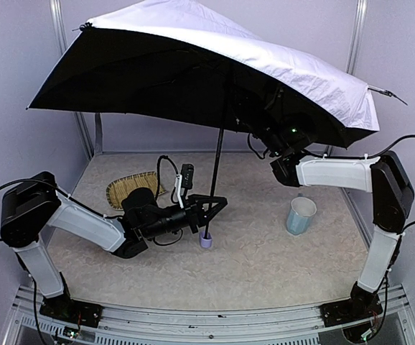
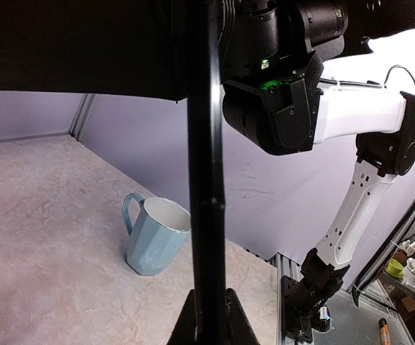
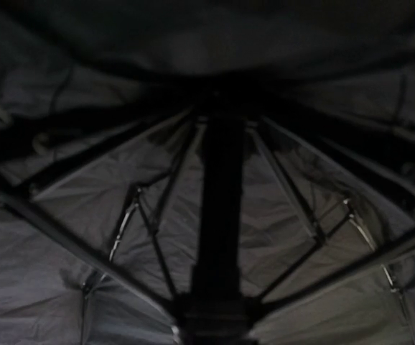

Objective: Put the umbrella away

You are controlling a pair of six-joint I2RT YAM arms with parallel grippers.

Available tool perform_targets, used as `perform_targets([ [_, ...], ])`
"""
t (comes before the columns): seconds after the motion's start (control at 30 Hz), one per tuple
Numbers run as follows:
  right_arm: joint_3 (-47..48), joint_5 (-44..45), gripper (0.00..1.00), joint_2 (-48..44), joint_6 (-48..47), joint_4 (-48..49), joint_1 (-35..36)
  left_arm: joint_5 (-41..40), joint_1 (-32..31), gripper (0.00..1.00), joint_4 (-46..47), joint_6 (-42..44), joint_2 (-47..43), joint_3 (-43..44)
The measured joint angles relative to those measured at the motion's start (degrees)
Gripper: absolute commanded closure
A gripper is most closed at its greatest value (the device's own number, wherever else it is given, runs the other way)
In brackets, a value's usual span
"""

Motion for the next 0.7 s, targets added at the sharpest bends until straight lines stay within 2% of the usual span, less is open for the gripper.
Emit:
perform_targets([
  [0.07,0.0,0.0,0.84,0.0,0.0,-0.1,0.0,-0.1,0.0,1.0,0.0,0.0,0.0,0.0],
  [0.1,0.0,0.0,0.77,0.0,0.0,-0.1,0.0,-0.1,0.0,1.0,0.0,0.0,0.0,0.0],
  [0.13,0.0,-0.1,0.59,0.0,0.0,-0.2,0.0,-0.2,0.0,1.0,0.0,0.0,0.0,0.0],
  [0.23,0.4,0.0,0.44,0.0,-1.3,-1.6,-0.1,-0.6,0.0,1.0,-0.3,0.3,0.0,0.0],
  [0.3,0.4,1.8,0.41,-0.7,-4.2,-5.0,0.1,-2.3,-0.2,1.0,-2.0,1.2,-0.3,0.0],
  [0.43,0.0,14.4,0.44,-4.8,-18.0,-18.3,3.5,-10.0,-1.0,1.0,-11.7,5.0,-2.2,2.2],
  [0.57,0.0,24.8,0.64,-7.9,-28.7,-24.3,7.5,-16.6,-1.9,1.0,-16.4,9.6,-3.9,3.7],
  [0.7,-0.2,30.5,0.65,-8.8,-34.2,-26.3,8.0,-19.6,-2.4,1.0,-17.3,11.9,-5.0,3.8],
])
